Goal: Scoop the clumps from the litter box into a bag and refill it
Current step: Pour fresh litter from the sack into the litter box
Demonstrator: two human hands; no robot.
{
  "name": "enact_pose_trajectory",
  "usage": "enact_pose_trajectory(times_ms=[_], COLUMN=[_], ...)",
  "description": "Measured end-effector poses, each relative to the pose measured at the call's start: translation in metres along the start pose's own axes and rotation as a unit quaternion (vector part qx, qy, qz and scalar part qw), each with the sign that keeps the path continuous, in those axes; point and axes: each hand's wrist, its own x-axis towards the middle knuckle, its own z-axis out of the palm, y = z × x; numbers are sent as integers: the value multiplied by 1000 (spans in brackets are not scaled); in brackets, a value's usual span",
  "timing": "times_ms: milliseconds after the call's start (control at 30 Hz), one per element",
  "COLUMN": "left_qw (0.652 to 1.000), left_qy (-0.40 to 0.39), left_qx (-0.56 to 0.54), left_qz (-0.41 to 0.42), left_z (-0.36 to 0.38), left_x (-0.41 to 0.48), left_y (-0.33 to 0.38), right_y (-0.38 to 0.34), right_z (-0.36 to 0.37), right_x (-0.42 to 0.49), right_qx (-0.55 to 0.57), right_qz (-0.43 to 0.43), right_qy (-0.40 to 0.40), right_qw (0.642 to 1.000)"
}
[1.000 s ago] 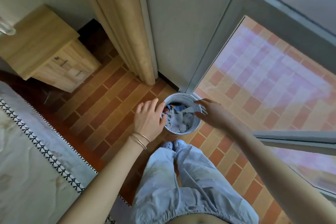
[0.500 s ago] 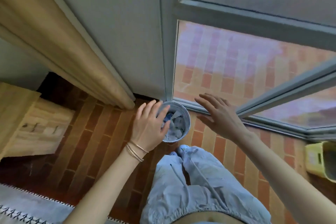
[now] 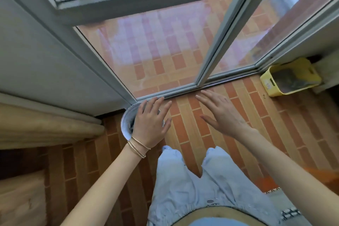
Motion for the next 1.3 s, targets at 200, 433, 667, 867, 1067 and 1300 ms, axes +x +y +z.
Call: enact_pose_trajectory(times_ms=[200,433,667,867,1067,1300], left_qw=[997,991,986,979,967,946], left_qy=[4,-28,-75,-74,-83,-96], left_qx=[-5,-10,-9,-22,-12,-18], left_qz=[81,127,147,187,241,308], left_z=[6,20,44,51,53,60], left_x=[37,62,83,114,151,211], left_y=[53,134,232,319,367,409], right_y=[40,95,171,233,276,316], right_z=[-2,-15,-34,-54,-71,-83], right_x=[-53,-122,-193,-243,-276,-290], right_qx=[13,11,19,17,33,52], right_qz=[58,104,140,172,209,281], right_qy=[18,20,24,32,62,88], right_qw=[998,994,990,985,975,954])
